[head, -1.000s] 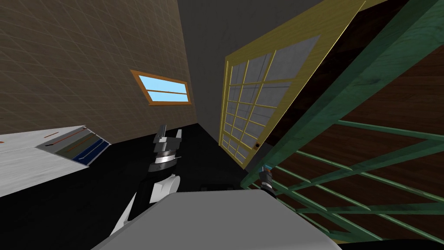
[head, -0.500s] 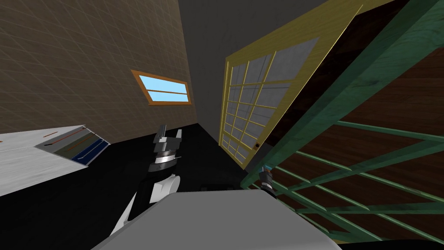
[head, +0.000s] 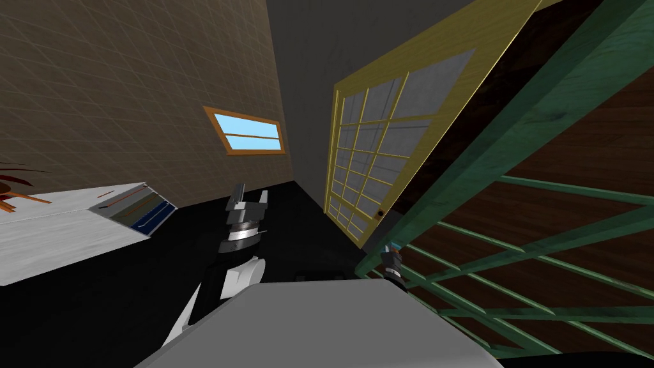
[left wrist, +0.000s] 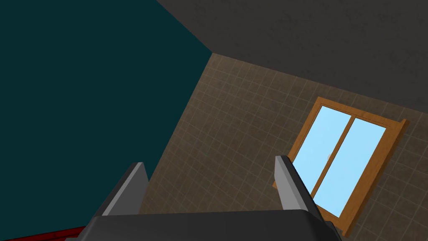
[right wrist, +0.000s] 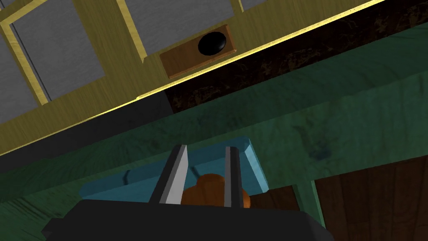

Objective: Pull the door open

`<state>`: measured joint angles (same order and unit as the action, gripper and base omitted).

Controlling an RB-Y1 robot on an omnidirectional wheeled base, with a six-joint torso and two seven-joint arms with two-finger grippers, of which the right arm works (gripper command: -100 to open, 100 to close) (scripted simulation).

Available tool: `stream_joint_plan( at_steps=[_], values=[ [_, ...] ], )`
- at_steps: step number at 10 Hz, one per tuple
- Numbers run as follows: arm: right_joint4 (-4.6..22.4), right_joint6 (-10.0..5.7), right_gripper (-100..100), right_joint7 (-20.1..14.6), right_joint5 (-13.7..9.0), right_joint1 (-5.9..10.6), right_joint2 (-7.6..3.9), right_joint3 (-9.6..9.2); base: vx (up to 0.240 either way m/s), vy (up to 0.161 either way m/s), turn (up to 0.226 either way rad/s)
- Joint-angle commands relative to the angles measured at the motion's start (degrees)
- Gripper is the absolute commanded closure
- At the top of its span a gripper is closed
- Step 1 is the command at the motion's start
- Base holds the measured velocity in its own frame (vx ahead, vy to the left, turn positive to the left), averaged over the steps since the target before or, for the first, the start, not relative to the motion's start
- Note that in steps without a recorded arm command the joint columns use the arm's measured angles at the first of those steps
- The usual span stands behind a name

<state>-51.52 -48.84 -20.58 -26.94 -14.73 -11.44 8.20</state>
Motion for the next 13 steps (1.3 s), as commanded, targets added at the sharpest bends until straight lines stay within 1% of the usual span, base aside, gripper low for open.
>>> stream_joint_plan(
  at_steps=[1,4,5,7,8,10,11,13],
  values=[
    [-0.4,-0.23,-100,-2.3,-1.4,-0.15,-0.08,-0.53,-0.063,0.014,0.063],
    [-1.2,-0.77,-100,-7.2,-4.0,-0.25,0.17,-2.29,-0.094,-0.022,0.014],
    [-1.2,-0.77,-100,-7.5,-4.0,-0.25,0.17,-2.29,-0.067,-0.002,0.018],
    [-1.9,-1.21,-100,-11.1,-6.2,-0.32,0.37,-3.75,-0.062,-0.005,0.037],
    [-1.9,-1.21,-100,-11.7,-6.2,-0.32,0.37,-3.75,-0.057,-0.008,0.027],
    [-2.6,-1.7,-100,-15.4,-8.6,-0.41,0.6,-5.35,-0.06,-0.008,0.045],
    [-2.6,-1.7,-100,-16.3,-8.6,-0.41,0.6,-5.35,-0.062,-0.015,0.025],
    [-3.4,-2.21,-100,-19.9,-11.2,-0.5,0.83,-7.03,-0.077,-0.008,0.056]
  ],
)
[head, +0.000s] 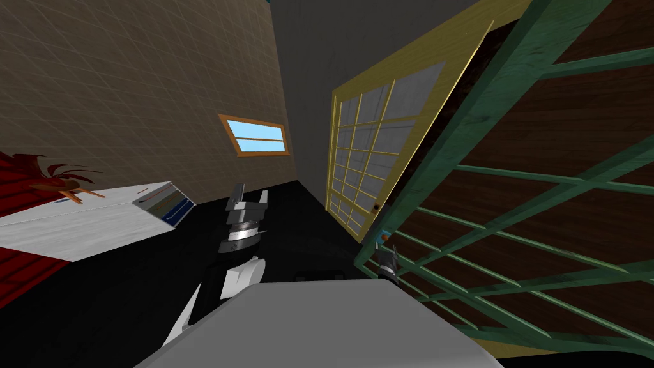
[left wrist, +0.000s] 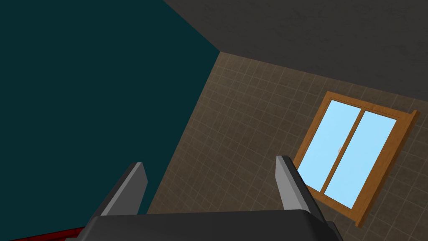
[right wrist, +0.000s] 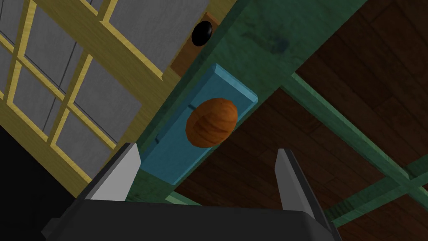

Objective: Pull the door open

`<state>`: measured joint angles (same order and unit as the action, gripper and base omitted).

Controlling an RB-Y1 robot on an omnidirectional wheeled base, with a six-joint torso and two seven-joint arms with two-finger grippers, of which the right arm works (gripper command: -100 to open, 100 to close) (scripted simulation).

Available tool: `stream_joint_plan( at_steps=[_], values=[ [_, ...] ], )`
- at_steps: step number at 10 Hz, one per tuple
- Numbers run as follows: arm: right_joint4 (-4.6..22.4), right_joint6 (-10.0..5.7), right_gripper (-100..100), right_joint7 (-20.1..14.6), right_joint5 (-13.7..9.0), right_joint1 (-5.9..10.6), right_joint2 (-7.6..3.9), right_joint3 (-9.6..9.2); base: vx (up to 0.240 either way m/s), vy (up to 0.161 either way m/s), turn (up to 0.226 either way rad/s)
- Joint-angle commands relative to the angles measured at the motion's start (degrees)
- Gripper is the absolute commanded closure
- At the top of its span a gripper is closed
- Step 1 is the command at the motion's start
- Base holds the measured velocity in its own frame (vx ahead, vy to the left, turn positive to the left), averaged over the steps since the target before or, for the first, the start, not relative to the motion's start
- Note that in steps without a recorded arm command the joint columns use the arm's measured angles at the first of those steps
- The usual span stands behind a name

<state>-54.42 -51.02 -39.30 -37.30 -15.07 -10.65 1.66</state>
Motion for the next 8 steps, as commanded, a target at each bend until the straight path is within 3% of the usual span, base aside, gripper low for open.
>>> stream_joint_plan(
  at_steps=[1,8],
  values=[
    [-0.5,-0.02,-100,-2.2,-0.8,-0.16,0.04,-0.48,-0.059,-0.005,0.016],
    [-2.5,-1.26,-100,-12.8,-6.9,-0.38,0.61,-4.55,-0.062,-0.007,0.038]
  ],
)
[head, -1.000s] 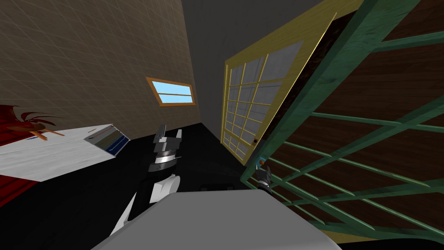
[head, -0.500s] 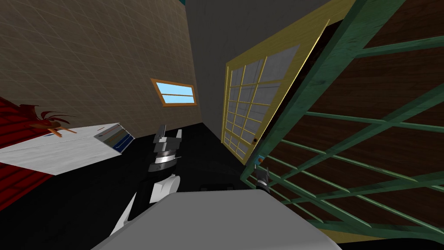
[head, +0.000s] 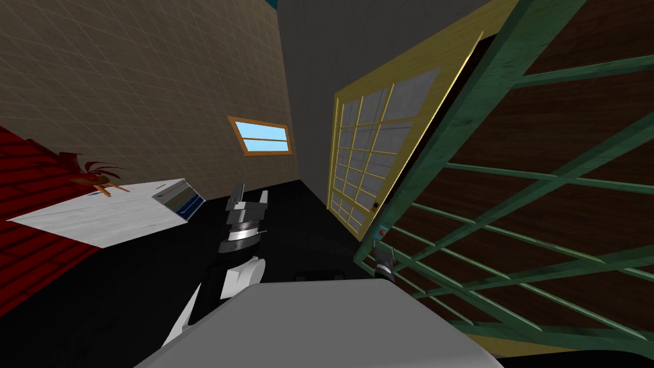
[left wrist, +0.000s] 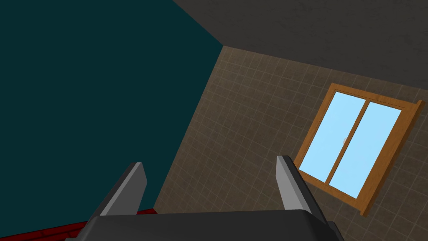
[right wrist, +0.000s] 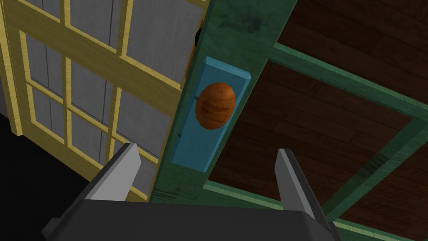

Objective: Pull the door open

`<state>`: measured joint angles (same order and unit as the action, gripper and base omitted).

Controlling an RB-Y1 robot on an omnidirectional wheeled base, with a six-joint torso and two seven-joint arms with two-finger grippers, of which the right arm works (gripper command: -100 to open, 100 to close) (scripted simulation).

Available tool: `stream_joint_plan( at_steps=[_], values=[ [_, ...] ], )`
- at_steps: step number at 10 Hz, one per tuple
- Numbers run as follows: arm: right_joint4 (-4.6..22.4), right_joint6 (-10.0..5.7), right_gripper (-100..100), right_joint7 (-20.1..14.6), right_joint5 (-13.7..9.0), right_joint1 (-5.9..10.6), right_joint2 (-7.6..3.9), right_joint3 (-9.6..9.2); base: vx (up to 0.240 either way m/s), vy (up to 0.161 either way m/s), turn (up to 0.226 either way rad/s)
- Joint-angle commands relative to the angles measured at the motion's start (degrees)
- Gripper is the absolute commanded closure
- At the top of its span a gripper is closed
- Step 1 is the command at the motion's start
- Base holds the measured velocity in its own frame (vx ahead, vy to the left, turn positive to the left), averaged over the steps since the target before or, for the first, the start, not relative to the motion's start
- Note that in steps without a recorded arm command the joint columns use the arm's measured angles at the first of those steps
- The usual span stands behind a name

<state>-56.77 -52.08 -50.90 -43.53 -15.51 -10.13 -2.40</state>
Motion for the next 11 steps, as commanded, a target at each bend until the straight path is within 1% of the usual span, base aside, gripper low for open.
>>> stream_joint_plan(
  at_steps=[1,3,4,7,9,10,11],
  values=[
    [-0.1,-0.2,-100,-2.0,-0.7,0.07,0.1,-0.48,-0.06,-0.008,0.024],
    [-0.8,-0.63,-100,-5.6,-2.8,-0.01,0.29,-1.88,-0.073,-0.003,0.045],
    [-0.8,-0.63,-100,-6.1,-2.8,-0.01,0.29,-1.88,-0.06,0.0,0.014],
    [-1.5,-1.13,-100,-10.9,-5.3,-0.1,0.52,-3.51,-0.063,0.002,0.035],
    [-1.9,-1.34,-100,-13.0,-6.3,-0.13,0.62,-4.2,-0.07,-0.001,0.026],
    [-1.8,-1.25,-100,-12.2,-6.0,-0.14,0.57,-3.97,-0.023,-0.001,0.004],
    [-0.9,-1.57,-100,-14.1,-6.0,-0.3,-0.58,-4.04,0.056,0.008,0.0]
  ],
)
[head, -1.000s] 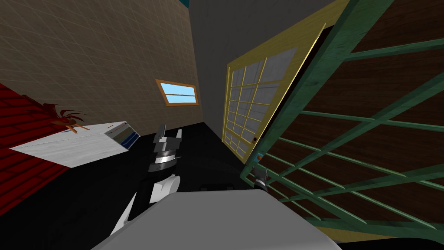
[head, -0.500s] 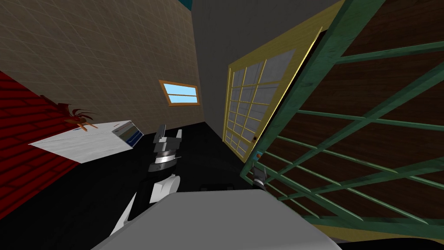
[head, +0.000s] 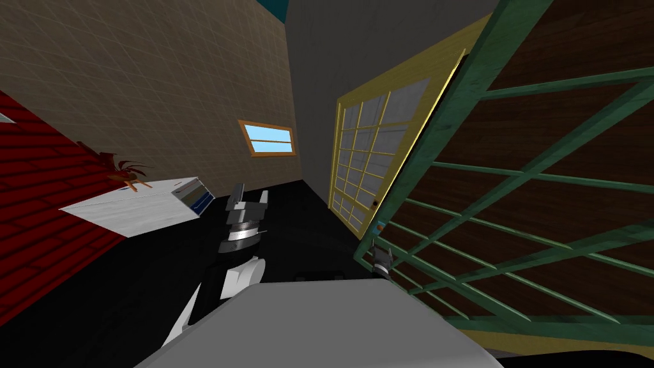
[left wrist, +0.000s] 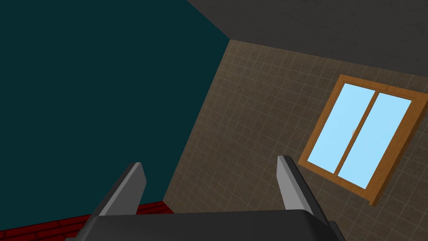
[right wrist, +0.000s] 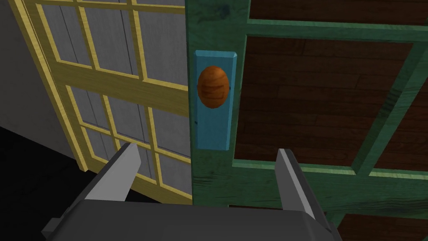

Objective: Pull the door open

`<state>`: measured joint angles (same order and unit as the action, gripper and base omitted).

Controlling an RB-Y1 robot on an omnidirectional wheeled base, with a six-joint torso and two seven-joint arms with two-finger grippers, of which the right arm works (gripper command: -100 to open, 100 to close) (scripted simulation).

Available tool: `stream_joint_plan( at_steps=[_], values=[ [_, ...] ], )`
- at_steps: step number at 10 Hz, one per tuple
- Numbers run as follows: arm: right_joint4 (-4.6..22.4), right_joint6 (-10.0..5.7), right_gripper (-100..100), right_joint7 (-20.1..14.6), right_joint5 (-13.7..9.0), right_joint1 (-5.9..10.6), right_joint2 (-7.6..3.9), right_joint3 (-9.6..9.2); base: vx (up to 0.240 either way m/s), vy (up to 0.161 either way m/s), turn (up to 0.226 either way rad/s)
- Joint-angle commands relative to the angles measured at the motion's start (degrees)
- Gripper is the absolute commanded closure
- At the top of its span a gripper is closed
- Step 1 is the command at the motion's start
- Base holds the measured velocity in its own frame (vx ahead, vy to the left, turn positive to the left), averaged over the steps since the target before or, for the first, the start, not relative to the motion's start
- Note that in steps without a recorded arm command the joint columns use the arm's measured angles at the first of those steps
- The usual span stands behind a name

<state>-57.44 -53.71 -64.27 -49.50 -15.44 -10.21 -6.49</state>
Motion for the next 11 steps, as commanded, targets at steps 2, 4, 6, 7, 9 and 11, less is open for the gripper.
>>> stream_joint_plan(
  at_steps=[2,4,6,7,9,11],
  values=[
    [1.0,-0.36,-100,-2.9,-0.1,-0.56,-2.07,0.0,0.147,0.015,0.002],
    [2.6,-0.86,-100,-5.7,-0.1,-0.81,-4.01,-0.05,0.192,0.016,0.003],
    [3.7,-1.23,-100,-7.6,-0.1,-0.99,-5.41,-0.08,0.109,-0.005,0.003],
    [4.8,-1.6,-100,-9.6,-0.1,-1.17,-6.81,-0.11,0.112,0.012,0.006],
    [6.4,-2.11,-100,-12.4,-0.1,-1.42,-8.8,-0.16,0.134,-0.001,0.002],
    [7.3,-2.41,-100,-14.0,-0.1,-1.57,-9.93,-0.19,0.136,-0.003,0.005]
  ],
)
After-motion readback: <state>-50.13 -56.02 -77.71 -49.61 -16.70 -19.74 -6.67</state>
